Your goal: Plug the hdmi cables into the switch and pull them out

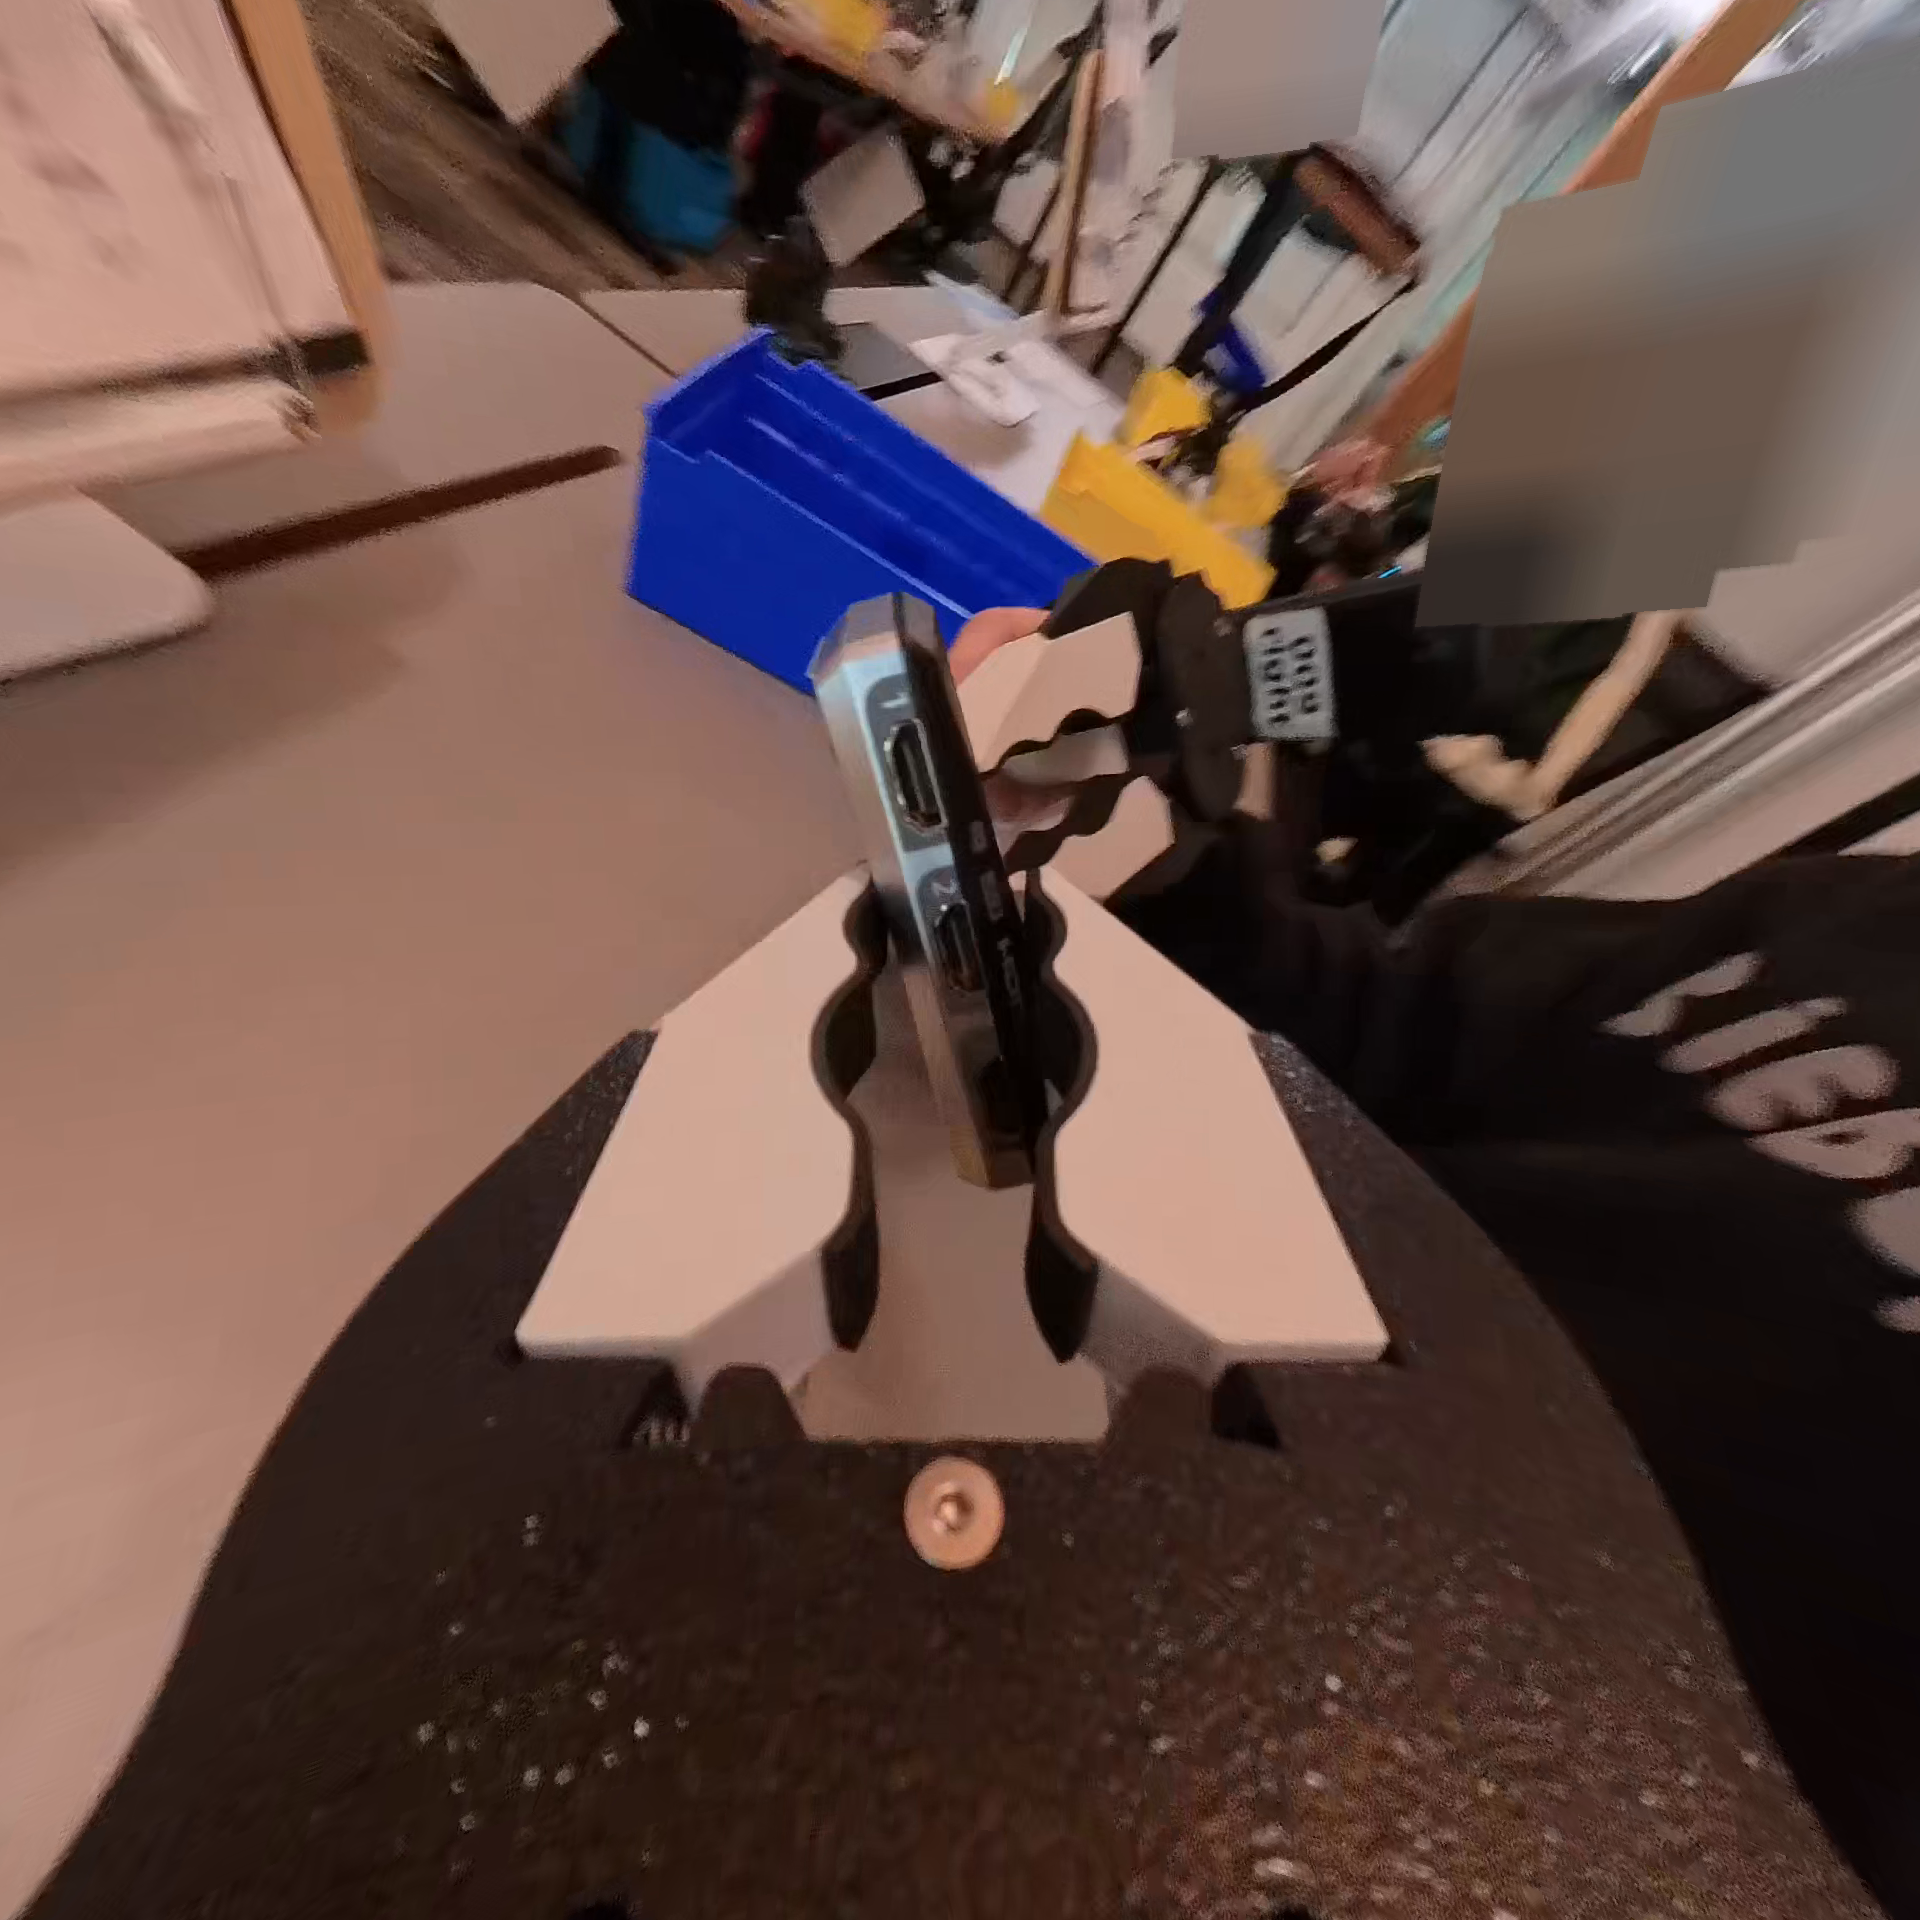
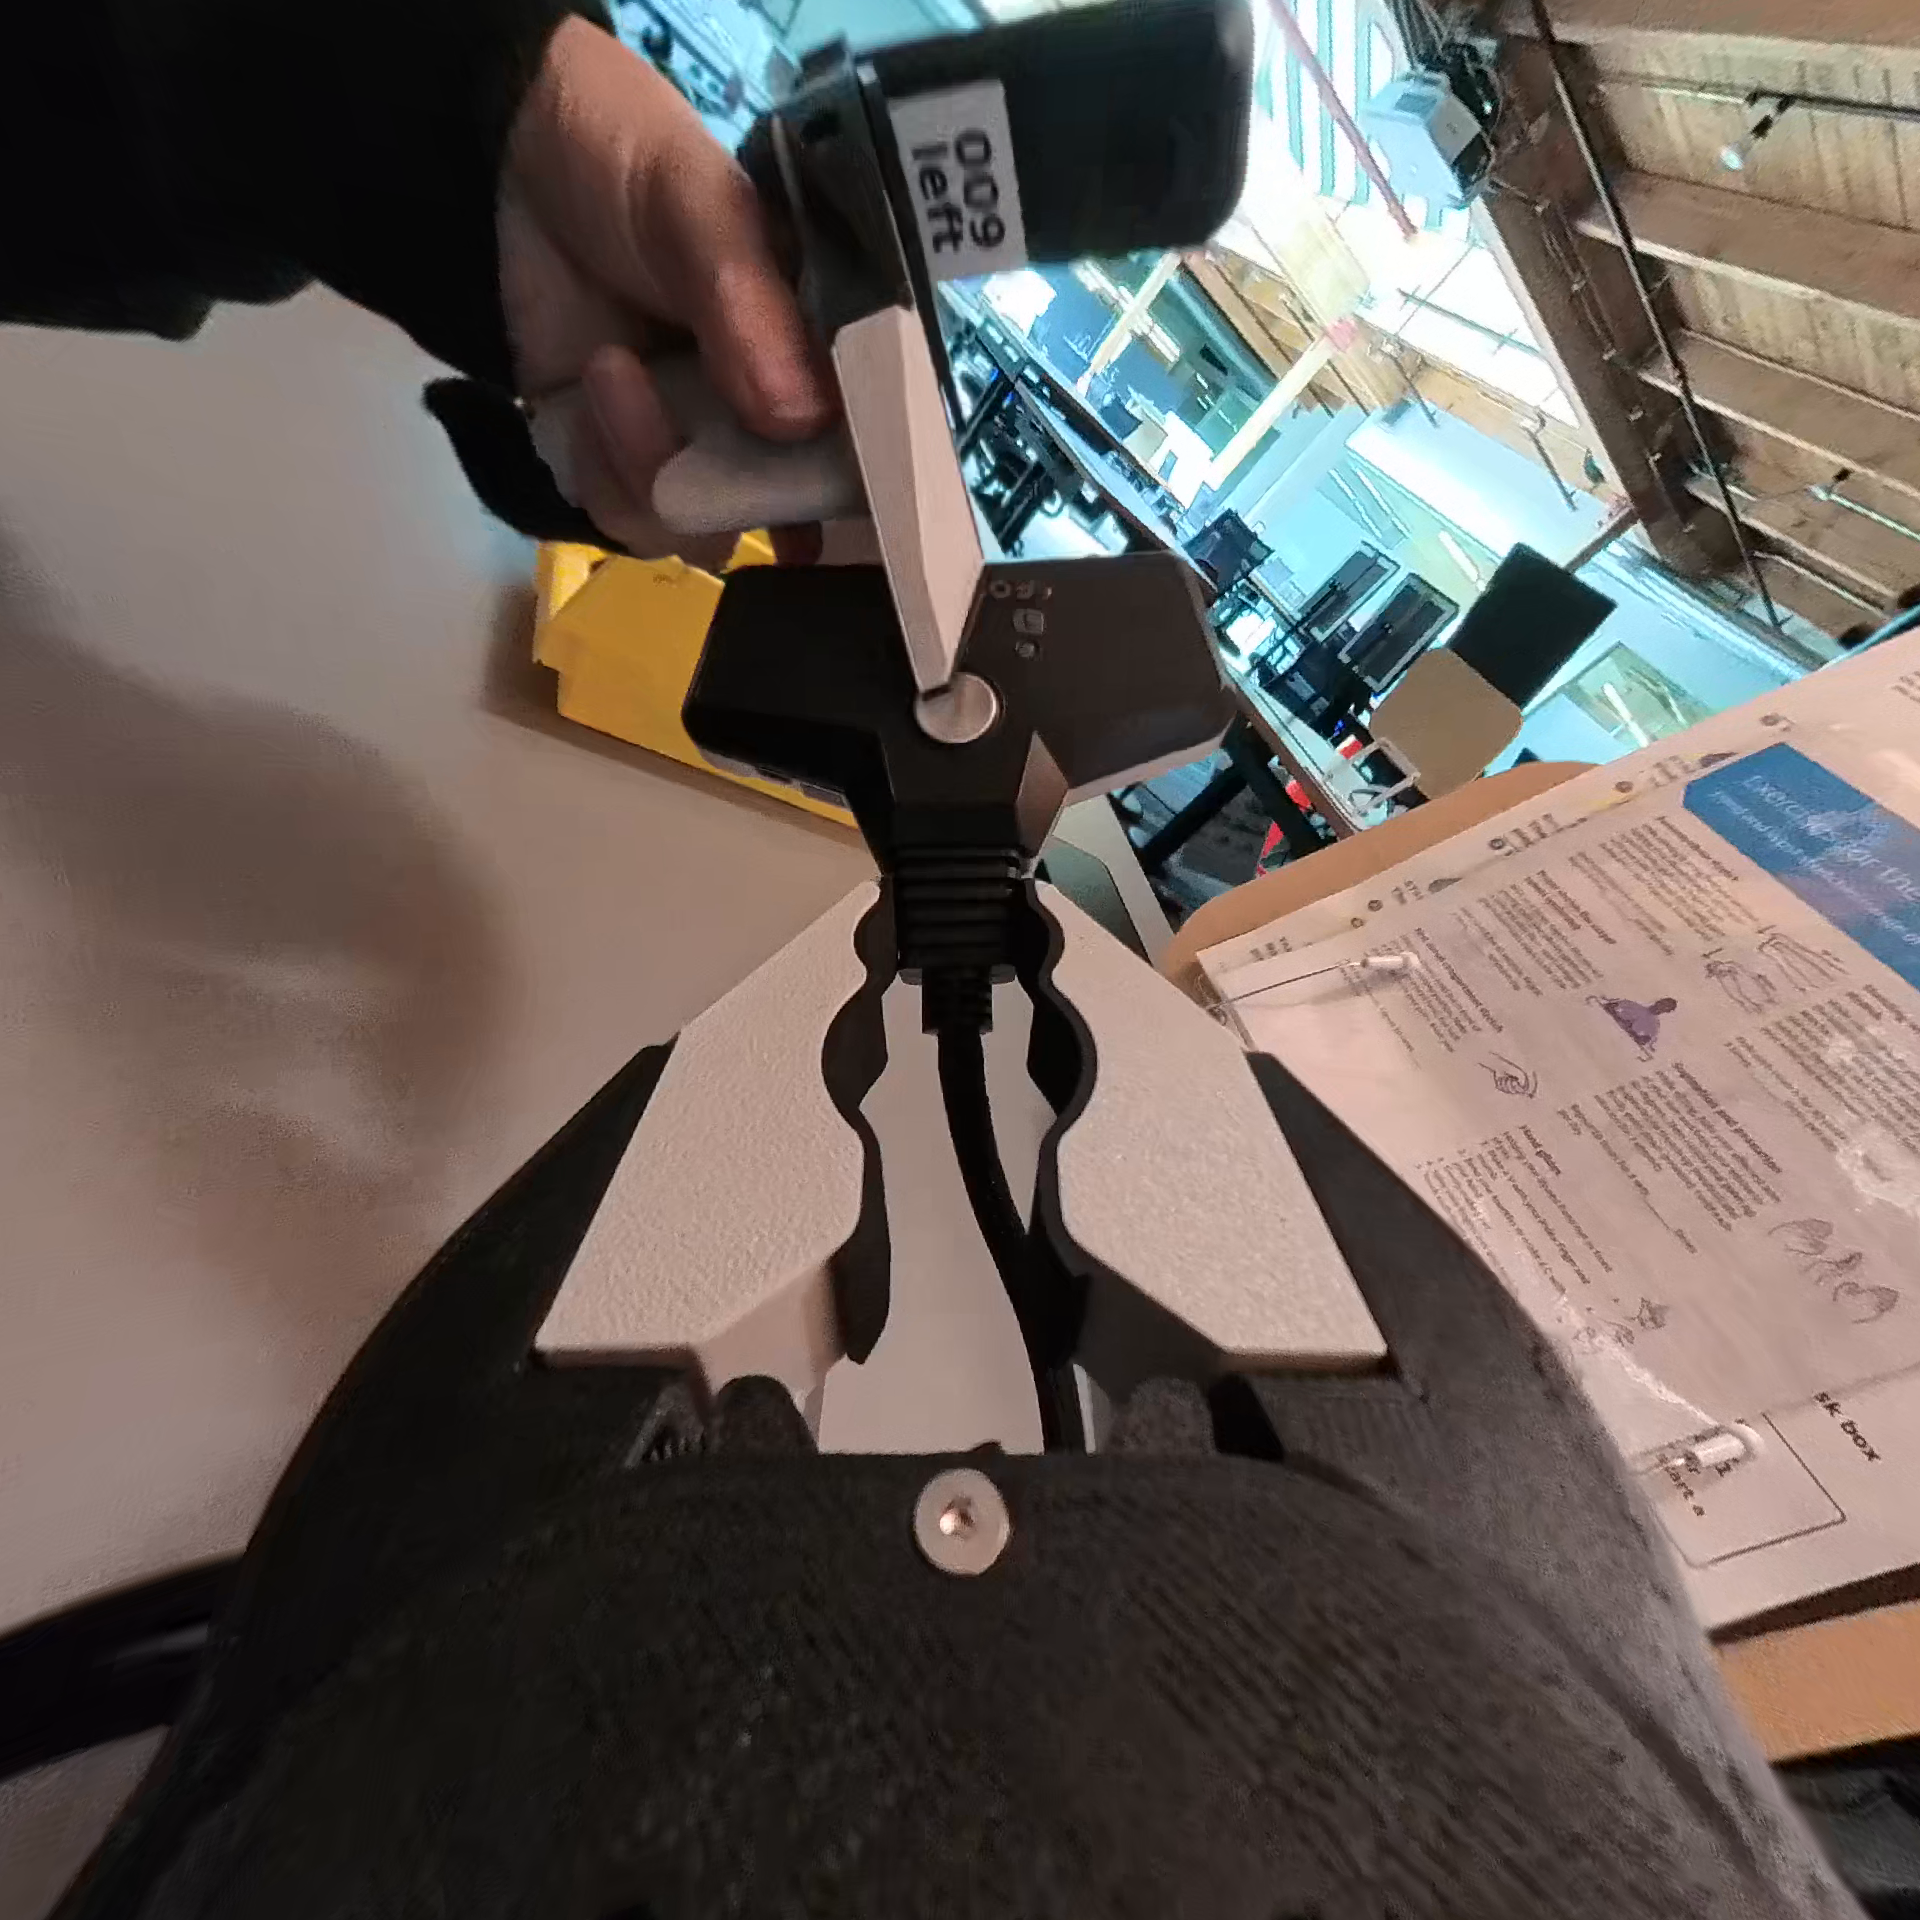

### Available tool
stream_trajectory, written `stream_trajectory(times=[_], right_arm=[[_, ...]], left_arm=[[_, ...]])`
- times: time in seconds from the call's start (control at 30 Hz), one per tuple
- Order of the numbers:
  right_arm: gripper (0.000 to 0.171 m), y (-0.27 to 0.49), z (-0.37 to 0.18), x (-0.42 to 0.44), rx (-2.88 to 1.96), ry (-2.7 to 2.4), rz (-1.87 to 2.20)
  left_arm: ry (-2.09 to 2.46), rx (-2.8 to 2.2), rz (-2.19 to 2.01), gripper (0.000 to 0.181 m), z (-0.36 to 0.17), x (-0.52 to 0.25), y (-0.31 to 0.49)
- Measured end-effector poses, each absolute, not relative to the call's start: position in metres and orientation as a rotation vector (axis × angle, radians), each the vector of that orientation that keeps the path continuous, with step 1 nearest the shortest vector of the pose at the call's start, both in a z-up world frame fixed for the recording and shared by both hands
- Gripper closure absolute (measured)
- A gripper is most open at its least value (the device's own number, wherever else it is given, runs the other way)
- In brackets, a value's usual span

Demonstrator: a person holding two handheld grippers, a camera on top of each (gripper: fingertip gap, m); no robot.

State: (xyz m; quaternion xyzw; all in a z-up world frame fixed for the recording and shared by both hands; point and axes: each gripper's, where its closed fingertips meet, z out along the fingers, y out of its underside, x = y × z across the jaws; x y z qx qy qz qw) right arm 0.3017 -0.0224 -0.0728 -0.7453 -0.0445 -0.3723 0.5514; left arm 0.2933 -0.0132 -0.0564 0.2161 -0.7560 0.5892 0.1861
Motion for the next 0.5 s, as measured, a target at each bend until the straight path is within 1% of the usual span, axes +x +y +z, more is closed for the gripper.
stream_trajectory(times=[0.03, 0.1, 0.27, 0.4, 0.5], right_arm=[[0.15, -0.022, -0.075, 0.3, -1.76, -0.135, -0.87], [0.151, -0.022, -0.085, 0.299, -1.768, -0.162, -0.826], [0.15, -0.03, -0.089, 0.291, -1.678, -0.16, -0.672], [0.149, -0.036, -0.094, 0.29, -1.62, -0.1, -0.623], [0.149, -0.045, -0.099, 0.285, -1.568, -0.046, -0.598]], left_arm=[[-2.071, 0.622, 1.624, 0.16, -0.062, 0.292, -0.013], [-1.963, 0.622, 1.588, 0.162, -0.074, 0.291, -0.011], [-1.441, 0.7, 1.546, 0.163, -0.083, 0.29, -0.016], [-1.293, 0.726, 1.548, 0.163, -0.089, 0.29, -0.022], [-1.274, 0.732, 1.53, 0.163, -0.096, 0.286, -0.027]])
